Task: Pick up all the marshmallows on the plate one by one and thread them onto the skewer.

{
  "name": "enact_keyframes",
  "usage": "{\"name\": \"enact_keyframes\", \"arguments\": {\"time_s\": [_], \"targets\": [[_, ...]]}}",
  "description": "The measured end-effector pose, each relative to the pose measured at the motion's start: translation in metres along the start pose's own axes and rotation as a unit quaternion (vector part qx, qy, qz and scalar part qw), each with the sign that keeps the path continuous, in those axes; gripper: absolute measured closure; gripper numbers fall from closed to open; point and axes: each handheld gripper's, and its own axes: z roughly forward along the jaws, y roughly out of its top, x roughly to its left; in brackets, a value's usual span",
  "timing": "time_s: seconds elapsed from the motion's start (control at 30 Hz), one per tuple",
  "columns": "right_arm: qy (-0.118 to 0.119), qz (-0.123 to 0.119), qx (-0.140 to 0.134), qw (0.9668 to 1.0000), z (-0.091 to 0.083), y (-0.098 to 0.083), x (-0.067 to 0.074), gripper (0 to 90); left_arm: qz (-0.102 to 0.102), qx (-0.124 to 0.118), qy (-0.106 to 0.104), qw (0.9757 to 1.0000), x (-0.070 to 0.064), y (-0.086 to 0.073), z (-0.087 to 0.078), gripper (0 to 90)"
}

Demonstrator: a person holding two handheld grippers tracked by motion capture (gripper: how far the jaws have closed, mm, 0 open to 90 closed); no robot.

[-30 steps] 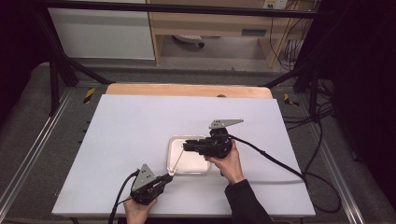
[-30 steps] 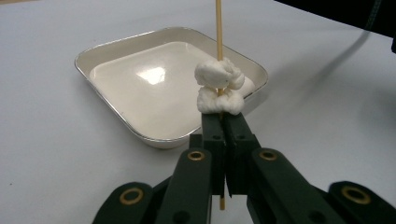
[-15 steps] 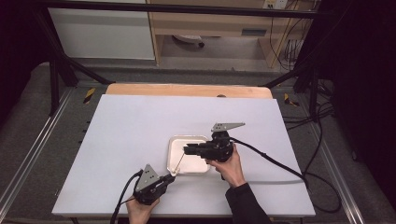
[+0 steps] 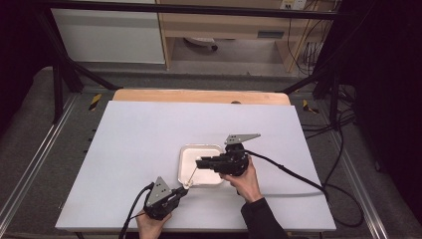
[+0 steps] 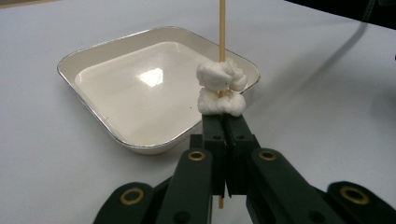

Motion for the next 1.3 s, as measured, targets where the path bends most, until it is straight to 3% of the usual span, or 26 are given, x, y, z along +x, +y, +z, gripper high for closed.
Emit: {"name": "enact_keyframes", "arguments": {"time_s": [0.4,0.93,1.3], "targets": [[0.005,-0.006,0.023,0.9997,0.0,-0.004,0.002,81.7,0.012,0.008,-0.002,0.9999,-0.001,-0.001,0.001,88.6],[0.014,0.002,0.02,0.9997,-0.001,-0.012,-0.002,82.2,0.02,0.015,-0.002,0.9997,-0.003,-0.001,0.003,88.6],[0.012,0.001,0.036,0.9993,-0.002,-0.016,-0.001,82.3,0.025,0.025,-0.004,0.9994,-0.005,0.0,0.005,88.6]]}}
